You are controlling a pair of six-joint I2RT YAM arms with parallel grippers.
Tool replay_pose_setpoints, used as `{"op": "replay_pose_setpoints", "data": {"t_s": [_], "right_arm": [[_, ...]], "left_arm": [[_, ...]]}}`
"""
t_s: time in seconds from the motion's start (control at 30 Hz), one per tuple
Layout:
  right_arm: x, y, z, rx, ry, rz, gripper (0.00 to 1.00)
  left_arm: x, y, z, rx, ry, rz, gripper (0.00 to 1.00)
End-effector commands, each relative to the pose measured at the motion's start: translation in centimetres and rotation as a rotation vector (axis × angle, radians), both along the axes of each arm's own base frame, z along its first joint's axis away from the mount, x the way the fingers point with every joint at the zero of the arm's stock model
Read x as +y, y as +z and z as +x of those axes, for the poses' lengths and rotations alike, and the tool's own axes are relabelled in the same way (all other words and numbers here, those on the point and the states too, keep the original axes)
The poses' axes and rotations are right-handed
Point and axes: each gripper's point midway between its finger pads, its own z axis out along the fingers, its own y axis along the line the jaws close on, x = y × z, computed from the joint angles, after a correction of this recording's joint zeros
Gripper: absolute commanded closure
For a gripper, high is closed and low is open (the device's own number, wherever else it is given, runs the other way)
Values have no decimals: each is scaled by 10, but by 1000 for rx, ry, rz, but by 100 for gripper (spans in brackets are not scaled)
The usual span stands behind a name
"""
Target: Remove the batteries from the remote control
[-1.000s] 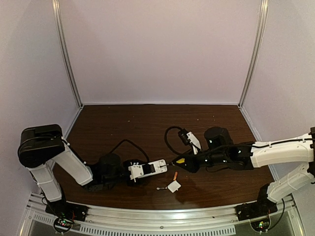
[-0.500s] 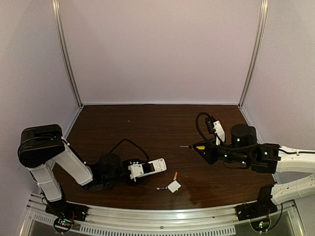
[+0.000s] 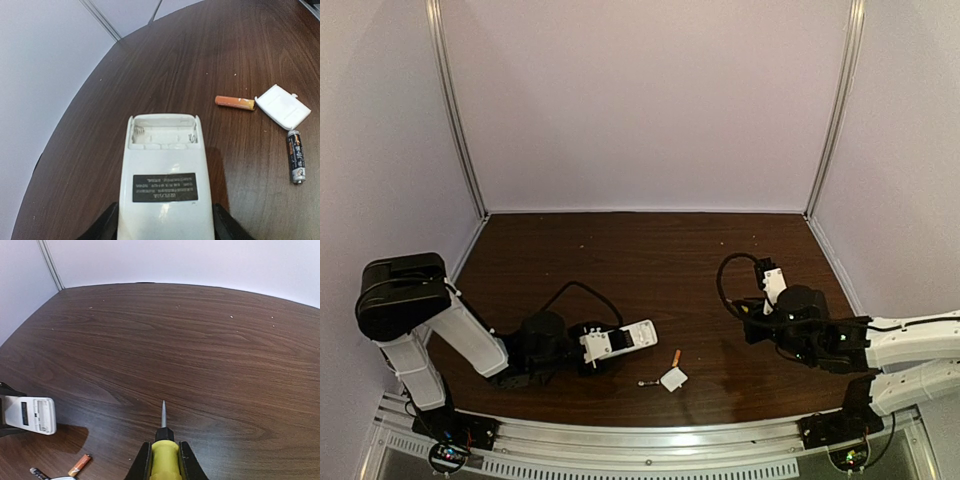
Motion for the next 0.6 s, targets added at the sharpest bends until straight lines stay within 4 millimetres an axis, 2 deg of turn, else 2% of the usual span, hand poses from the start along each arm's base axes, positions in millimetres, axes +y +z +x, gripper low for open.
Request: {"op": "replay_pose_setpoints", "data": {"t_s": [0.0, 0.3, 0.43, 0.57], "right_arm": [[1, -1, 17, -66, -85, 18, 100], [44, -38, 35, -63, 7, -73, 100], [56, -54, 42, -42, 24, -100, 100], [58, -67, 45, -23, 25, -94, 100]], "left_arm": [[-7, 30, 8, -42, 24, -95, 100], [-7, 32, 8, -38, 26, -100, 100], [-8, 33, 6, -36, 18, -103, 100], [-9, 32, 6, -34, 14, -103, 100]]}}
